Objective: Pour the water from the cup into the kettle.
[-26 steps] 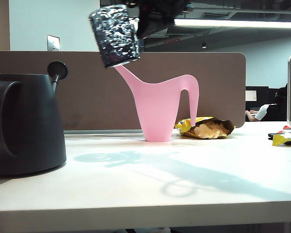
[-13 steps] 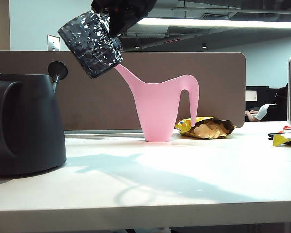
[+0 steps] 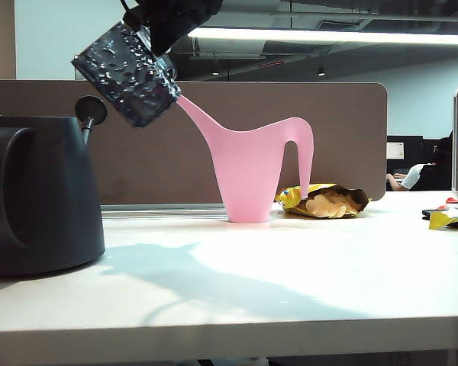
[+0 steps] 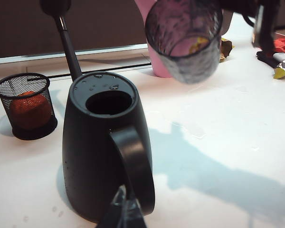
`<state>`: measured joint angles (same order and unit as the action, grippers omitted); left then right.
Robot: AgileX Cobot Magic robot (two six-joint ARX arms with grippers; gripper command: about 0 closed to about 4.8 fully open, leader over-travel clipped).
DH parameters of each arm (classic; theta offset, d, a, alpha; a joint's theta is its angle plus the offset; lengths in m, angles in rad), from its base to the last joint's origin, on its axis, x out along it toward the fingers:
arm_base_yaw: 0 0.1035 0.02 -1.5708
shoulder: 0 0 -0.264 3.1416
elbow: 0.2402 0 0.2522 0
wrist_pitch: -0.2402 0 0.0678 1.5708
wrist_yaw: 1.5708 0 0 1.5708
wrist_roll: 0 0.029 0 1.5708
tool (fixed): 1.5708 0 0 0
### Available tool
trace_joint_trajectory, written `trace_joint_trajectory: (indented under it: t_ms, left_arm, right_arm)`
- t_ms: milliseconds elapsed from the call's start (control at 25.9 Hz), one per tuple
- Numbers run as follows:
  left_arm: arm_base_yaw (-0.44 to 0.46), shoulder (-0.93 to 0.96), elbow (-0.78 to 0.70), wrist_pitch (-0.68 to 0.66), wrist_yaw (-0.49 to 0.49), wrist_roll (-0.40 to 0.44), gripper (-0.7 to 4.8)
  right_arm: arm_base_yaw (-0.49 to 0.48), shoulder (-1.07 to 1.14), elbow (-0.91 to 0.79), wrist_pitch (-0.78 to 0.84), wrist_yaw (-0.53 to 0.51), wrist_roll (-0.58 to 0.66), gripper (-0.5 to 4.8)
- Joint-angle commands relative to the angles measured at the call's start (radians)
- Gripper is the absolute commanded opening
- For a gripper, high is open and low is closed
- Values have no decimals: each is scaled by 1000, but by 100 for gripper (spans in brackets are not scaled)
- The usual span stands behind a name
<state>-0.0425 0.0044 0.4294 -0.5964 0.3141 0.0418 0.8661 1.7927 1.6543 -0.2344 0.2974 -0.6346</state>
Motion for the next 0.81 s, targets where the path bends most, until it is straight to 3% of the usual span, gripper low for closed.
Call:
trace_joint_trajectory:
  t_ms: [39, 193, 463, 811]
  left_arm:
    - [0, 2, 6, 6, 5, 6, -5]
    - [0, 2, 6, 6, 5, 6, -5]
    - [0, 2, 6, 6, 5, 6, -6]
    - [0, 2, 6, 6, 4, 6, -5]
  right_arm:
    - [16, 30, 51, 26, 44, -50, -3]
    - [18, 78, 127, 29, 44, -52, -3]
    - [31, 129, 171, 68, 70, -216, -3]
    - [82, 175, 175, 189, 97, -340, -3]
